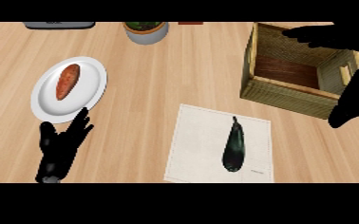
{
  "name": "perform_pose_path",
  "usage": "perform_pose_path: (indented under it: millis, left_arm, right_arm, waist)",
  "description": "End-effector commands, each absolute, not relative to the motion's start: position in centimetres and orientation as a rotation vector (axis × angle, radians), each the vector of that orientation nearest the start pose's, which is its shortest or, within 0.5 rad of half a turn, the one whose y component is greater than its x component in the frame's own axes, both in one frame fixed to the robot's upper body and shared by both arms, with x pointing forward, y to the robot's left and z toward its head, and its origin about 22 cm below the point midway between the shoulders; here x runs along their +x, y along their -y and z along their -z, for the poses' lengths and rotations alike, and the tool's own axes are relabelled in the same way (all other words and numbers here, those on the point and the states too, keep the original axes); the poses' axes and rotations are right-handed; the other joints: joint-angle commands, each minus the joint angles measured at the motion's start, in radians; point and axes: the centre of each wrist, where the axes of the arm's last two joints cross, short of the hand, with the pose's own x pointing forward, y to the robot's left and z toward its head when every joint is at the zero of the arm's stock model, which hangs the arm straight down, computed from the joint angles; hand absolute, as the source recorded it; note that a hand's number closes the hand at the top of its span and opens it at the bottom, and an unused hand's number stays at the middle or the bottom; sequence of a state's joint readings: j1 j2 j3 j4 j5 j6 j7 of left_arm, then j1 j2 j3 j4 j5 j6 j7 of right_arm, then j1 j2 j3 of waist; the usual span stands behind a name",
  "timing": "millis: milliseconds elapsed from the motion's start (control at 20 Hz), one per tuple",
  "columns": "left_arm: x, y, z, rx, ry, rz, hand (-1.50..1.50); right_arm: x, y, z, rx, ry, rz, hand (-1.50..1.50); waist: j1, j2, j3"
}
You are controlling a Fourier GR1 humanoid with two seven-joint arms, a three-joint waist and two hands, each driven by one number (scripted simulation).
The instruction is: Pick the eggplant from the placemat and place it in the basket
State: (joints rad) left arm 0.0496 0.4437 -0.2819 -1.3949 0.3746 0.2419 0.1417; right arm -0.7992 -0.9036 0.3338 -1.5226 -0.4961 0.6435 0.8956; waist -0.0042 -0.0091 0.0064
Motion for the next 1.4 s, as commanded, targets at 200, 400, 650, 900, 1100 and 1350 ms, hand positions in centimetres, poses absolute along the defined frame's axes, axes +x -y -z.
perform_pose_path:
  millis: [200, 400, 650, 900, 1100, 1350]
  left_arm:
    - [20.5, -28.5, 5.2, 0.151, 1.002, 0.027, 0.0]
    - [18.8, -30.9, 4.9, 0.157, 1.003, 0.024, 0.0]
    - [19.8, -30.5, 4.1, 0.145, 1.008, 0.031, 0.0]
    - [20.6, -29.6, 4.2, 0.165, 1.014, 0.019, 0.0]
    - [19.4, -30.3, 5.4, 0.162, 1.003, 0.014, 0.0]
    - [19.3, -29.6, 4.8, 0.151, 1.02, 0.029, 0.0]
  right_arm:
    - [32.4, 23.5, -23.7, -0.318, 0.91, -1.179, -1.5]
    - [31.4, 22.9, -19.3, -0.316, 0.927, -1.167, -1.5]
    - [29.9, 22.1, -16.1, -0.318, 0.907, -1.201, -1.5]
    - [31.1, 22.5, -15.5, -0.342, 0.824, -1.234, -1.5]
    - [29.0, 19.9, -12.5, -0.325, 0.862, -1.217, -1.5]
    - [29.1, 20.6, -9.6, -0.315, 0.862, -1.186, -1.5]
  waist:
    - [0.003, 0.009, -0.007]
    - [0.009, 0.009, -0.006]
    - [0.004, 0.008, -0.006]
    - [0.007, 0.009, -0.006]
    - [0.004, 0.008, -0.007]
    - [0.008, 0.009, -0.006]
